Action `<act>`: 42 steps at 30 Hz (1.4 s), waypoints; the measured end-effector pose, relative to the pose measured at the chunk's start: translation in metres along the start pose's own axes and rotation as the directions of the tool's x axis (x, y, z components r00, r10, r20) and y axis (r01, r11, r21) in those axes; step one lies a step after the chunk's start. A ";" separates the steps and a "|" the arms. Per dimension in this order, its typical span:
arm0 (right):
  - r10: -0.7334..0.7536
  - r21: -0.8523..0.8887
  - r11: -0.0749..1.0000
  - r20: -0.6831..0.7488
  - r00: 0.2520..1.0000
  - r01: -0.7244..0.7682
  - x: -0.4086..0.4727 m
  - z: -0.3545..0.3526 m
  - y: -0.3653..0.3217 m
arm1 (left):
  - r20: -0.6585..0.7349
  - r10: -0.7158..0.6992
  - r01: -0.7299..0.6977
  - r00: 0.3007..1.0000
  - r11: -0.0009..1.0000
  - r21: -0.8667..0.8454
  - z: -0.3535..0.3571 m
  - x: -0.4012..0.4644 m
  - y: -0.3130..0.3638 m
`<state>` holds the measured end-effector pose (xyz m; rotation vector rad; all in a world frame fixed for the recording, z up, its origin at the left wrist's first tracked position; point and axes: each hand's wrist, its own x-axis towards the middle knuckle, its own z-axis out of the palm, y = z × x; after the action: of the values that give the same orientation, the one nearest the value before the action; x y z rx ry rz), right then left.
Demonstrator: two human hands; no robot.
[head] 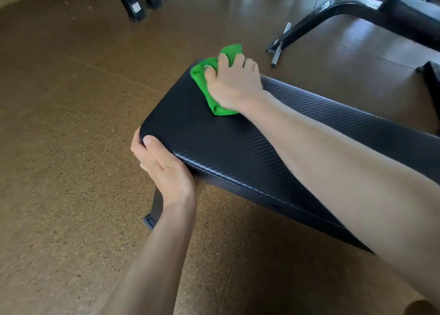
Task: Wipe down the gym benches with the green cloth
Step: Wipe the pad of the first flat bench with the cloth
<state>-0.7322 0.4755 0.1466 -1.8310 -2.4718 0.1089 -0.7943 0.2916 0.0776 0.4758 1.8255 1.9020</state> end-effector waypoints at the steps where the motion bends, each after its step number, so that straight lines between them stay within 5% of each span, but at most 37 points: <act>1: -0.043 0.005 0.999 0.016 0.999 0.043 0.000 0.001 -0.023 | 0.009 0.007 -0.007 1.000 1.000 0.015 -0.001 0.002 -0.001; 8: -0.404 0.092 0.913 0.057 0.913 0.398 -0.070 0.002 -0.077 | 0.148 -0.167 0.162 0.975 0.986 0.045 -0.017 0.014 0.000; 12: -0.510 0.040 0.860 0.017 0.860 0.509 -0.139 0.000 -0.037 | 0.395 -0.312 0.458 0.864 0.813 -0.360 -0.039 0.028 0.005; 15: -0.592 -0.117 0.800 0.008 0.806 0.589 -0.168 0.002 -0.014 | 0.452 -0.288 0.473 0.844 0.797 -0.375 -0.048 0.035 0.006; 20: -0.626 -0.228 0.761 -0.014 0.780 0.607 -0.149 0.008 -0.042 | 0.419 -0.372 0.550 0.828 0.680 -0.485 -0.047 0.033 0.007; 27: -0.562 -0.161 0.819 -0.028 0.827 0.551 -0.111 0.014 -0.108 | 0.382 -0.411 0.560 0.828 0.572 -0.599 -0.048 0.037 0.003; 31: -0.643 -0.249 0.756 -0.114 0.757 0.605 -0.152 0.021 -0.067 | 0.363 -0.434 0.564 0.825 0.581 -0.587 -0.046 0.028 0.011; 38: -0.729 -0.375 0.639 -0.014 0.685 0.672 -0.165 0.015 -0.029 | 0.255 -0.459 0.517 0.851 0.650 -0.557 -0.037 0.027 0.013; 42: -0.671 -0.165 0.737 -0.066 0.739 0.655 -0.121 0.015 -0.075 | 0.259 -0.490 0.541 0.833 0.619 -0.569 -0.030 0.019 0.025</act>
<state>-0.7701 0.3378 0.1375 -0.8247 -2.9162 -0.2035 -0.8285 0.2761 0.0990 -0.2024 0.9961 1.8655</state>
